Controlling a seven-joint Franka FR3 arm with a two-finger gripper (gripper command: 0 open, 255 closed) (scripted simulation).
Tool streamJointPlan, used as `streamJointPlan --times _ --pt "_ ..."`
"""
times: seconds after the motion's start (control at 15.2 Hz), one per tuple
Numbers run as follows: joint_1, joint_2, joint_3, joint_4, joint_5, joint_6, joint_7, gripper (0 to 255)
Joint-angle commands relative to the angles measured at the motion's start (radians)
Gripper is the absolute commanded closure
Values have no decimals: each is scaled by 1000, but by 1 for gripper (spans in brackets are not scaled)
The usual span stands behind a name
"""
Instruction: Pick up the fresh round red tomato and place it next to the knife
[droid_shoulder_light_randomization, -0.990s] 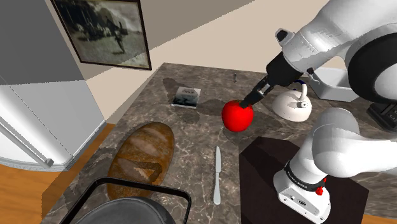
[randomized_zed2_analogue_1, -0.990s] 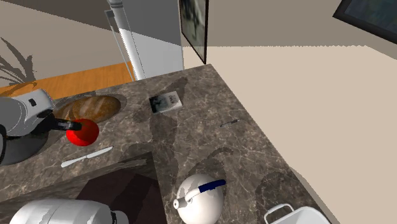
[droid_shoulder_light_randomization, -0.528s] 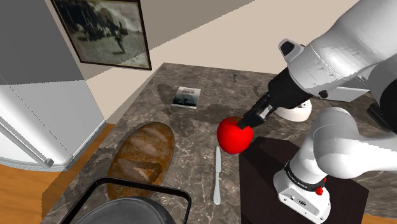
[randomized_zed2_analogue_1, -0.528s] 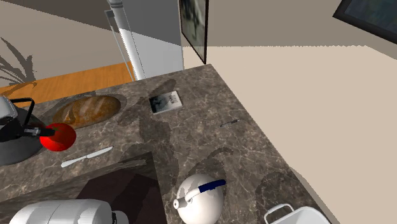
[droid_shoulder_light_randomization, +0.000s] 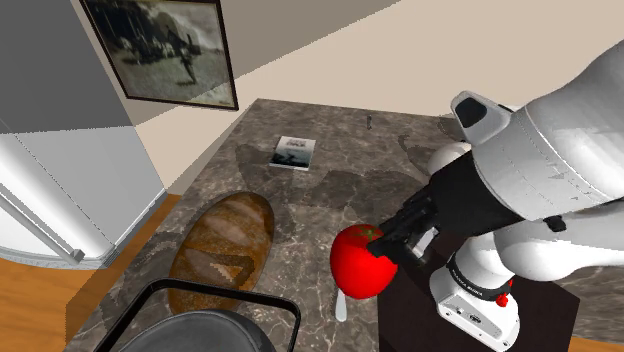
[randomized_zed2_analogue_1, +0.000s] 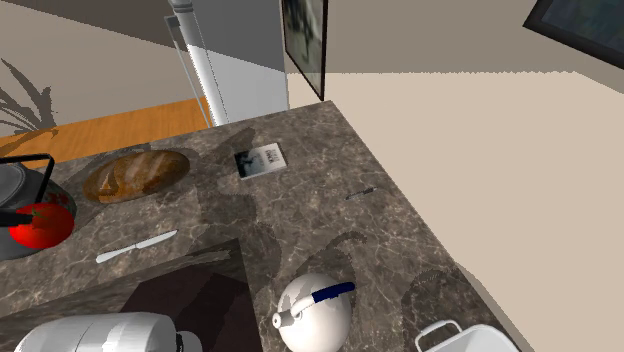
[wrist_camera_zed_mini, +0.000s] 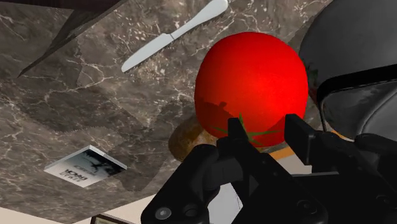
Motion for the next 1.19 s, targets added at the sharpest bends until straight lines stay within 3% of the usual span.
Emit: streamJointPlan --times 0.0,0.13,1.12 --pt "-3 20 57 44 30 -4 49 255" --pt "-16 45 107 94 52 -8 91 255" --pt "50 10 248 -79 173 131 113 255"
